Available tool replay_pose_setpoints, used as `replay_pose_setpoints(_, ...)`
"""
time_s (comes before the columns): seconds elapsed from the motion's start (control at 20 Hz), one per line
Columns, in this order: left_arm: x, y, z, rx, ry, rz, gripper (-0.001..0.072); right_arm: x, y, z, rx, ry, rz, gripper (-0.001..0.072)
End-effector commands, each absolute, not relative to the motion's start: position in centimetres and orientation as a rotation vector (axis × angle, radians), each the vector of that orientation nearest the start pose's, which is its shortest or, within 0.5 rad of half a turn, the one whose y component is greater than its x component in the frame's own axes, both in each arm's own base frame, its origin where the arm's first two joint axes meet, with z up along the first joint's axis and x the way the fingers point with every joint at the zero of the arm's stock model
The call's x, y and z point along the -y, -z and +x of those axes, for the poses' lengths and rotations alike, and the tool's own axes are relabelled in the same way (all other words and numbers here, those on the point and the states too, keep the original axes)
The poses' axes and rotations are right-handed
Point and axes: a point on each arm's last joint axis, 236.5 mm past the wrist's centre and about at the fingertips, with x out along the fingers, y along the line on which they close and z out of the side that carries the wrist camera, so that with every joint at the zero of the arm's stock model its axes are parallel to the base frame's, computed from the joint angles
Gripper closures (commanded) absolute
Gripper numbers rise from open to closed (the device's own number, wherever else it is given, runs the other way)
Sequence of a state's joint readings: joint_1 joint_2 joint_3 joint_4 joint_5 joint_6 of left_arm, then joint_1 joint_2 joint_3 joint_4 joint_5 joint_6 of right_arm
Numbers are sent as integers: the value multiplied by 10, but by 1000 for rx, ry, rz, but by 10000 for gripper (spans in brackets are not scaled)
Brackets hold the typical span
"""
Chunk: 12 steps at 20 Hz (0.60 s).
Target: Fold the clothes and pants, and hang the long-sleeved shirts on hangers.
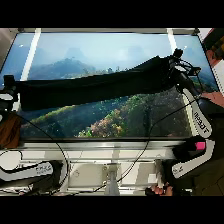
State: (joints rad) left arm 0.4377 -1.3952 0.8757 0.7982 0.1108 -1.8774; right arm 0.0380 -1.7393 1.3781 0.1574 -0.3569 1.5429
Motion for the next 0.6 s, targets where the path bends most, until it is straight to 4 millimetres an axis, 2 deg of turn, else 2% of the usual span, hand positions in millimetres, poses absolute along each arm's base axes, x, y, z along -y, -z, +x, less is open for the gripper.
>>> replay_pose_setpoints(0.0, -238, -25, 470, -78, -698, -1096, 664, 54, -29, 621, -47, 582, 1625, 678)
replay_pose_setpoints(0.15, -240, -32, 473, -49, -694, -1085, 663, 54, -29, 621, -46, 580, 1627, 678)
replay_pose_setpoints(0.25, -243, -42, 476, -24, -687, -1079, 663, 53, -38, 625, -37, 560, 1624, 679)
replay_pose_setpoints(0.5, -246, -45, 477, -9, -690, -1074, 662, 55, -105, 646, 54, 410, 1395, 675)
replay_pose_setpoints(0.55, -246, -44, 477, -9, -691, -1073, 645, 55, -112, 648, 62, 392, 1362, 577)
